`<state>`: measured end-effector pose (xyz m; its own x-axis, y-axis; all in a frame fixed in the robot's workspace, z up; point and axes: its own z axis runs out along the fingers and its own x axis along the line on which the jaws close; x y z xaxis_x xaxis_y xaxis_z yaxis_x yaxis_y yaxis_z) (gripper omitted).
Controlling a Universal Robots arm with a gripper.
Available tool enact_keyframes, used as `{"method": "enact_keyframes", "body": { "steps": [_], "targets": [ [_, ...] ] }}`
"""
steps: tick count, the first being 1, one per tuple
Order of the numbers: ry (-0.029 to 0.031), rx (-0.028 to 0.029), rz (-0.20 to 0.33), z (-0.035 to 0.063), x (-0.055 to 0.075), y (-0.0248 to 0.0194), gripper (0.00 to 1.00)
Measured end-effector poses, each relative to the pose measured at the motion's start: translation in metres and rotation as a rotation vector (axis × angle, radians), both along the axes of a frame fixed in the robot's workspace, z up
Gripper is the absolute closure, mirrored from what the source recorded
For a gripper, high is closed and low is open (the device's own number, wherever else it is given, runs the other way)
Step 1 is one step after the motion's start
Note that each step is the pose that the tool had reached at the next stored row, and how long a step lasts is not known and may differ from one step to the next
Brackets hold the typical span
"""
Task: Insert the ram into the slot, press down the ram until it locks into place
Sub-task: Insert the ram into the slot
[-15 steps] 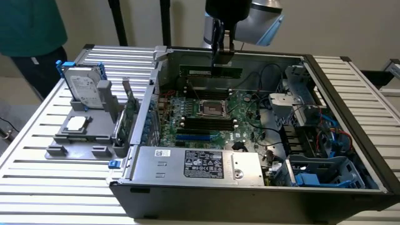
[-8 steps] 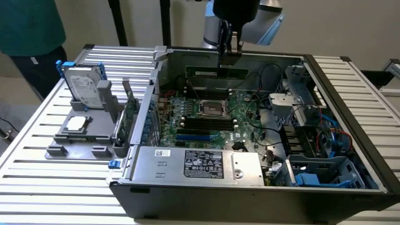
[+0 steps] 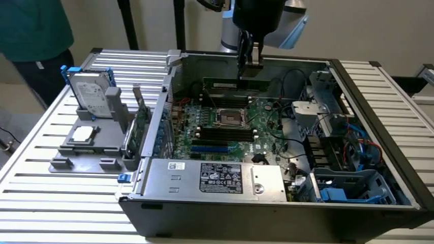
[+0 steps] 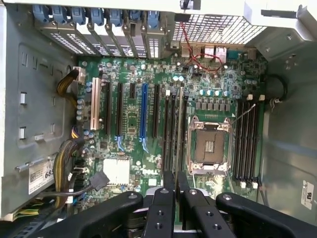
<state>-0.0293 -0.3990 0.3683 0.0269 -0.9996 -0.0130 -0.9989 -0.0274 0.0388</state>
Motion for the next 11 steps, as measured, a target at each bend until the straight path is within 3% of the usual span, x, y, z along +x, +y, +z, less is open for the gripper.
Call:
{"method": "enact_keyframes", "body": {
  "steps": [11],
  "targets": [
    [0.0000, 0.0000, 0.000, -0.0200, 0.000, -0.0028, 0.86]
  ]
}}
